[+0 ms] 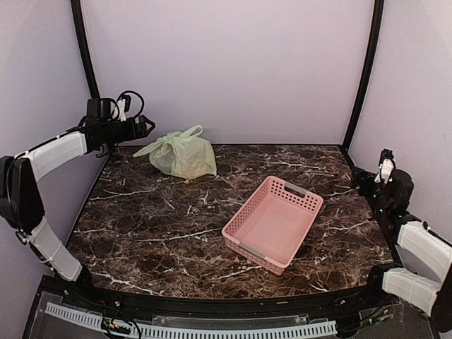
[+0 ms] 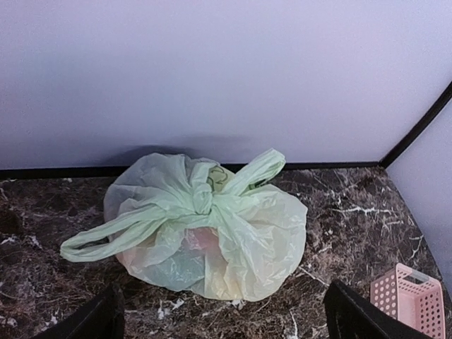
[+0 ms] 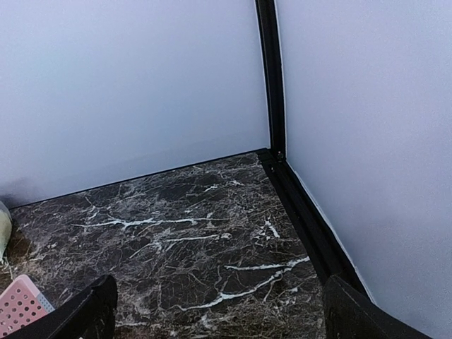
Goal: Untie the knot of the plastic bag and take out the fruit
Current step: Pick up the takeout bag from the corner of the board.
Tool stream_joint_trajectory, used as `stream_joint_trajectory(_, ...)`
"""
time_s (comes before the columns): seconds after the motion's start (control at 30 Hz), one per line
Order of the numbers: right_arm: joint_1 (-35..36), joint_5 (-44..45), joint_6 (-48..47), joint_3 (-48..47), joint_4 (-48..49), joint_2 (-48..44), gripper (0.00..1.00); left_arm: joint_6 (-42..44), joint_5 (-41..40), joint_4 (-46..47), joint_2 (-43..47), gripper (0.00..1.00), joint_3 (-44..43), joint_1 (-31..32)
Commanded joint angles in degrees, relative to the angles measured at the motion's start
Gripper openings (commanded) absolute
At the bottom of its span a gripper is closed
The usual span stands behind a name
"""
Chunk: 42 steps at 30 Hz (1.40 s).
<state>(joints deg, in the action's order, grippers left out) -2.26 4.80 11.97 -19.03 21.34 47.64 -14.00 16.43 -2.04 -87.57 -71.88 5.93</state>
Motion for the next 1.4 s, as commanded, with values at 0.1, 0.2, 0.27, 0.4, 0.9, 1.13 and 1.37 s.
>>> stream_joint_trajectory(0.1, -0.11, -0.96, -0.96, 2.0, 0.88, -2.45, 0.99, 5.71, 3.62, -8.67, -19.95, 0.98, -21.77, 5.07)
stream_joint_trajectory(0.2, -0.13, -1.15, -0.65, 2.38, 0.79, -2.91, 0.99, 7.63, 3.39, -6.57, -27.97, 0.98, -28.0, 5.83)
stream_joint_trajectory(0.27, -0.12, -1.59, -0.56, 2.55, 1.0, -2.92, 0.99, 8.97, 2.5, -7.2, -32.6, 0.99, -32.26, 5.84)
stream_joint_trajectory(0.4, -0.11, -2.13, -0.32, 2.67, 1.24, -2.47, 0.99, 10.4, 1.1, -9.24, -39.61, 0.99, -38.69, 5.97)
stream_joint_trajectory(0.9, -0.12, -1.9, 0.05, 3.1, 1.24, -2.12, 0.99, 17.66, -8.12, -16.88, -47.55, 0.99, -43.42, 7.03)
stream_joint_trajectory(1.13, -0.16, -1.03, -0.01, 3.12, 0.91, -2.54, 0.99, 18.81, -4.25, -20.82, -48.14, 0.52, -45.22, 7.15)
stream_joint_trajectory(1.37, -0.2, 0.08, -0.01, 3.46, 0.62, -3.73, 0.99, 19.8, -2.37, -18.65, -39.33, 0.02, -44.15, 7.42)
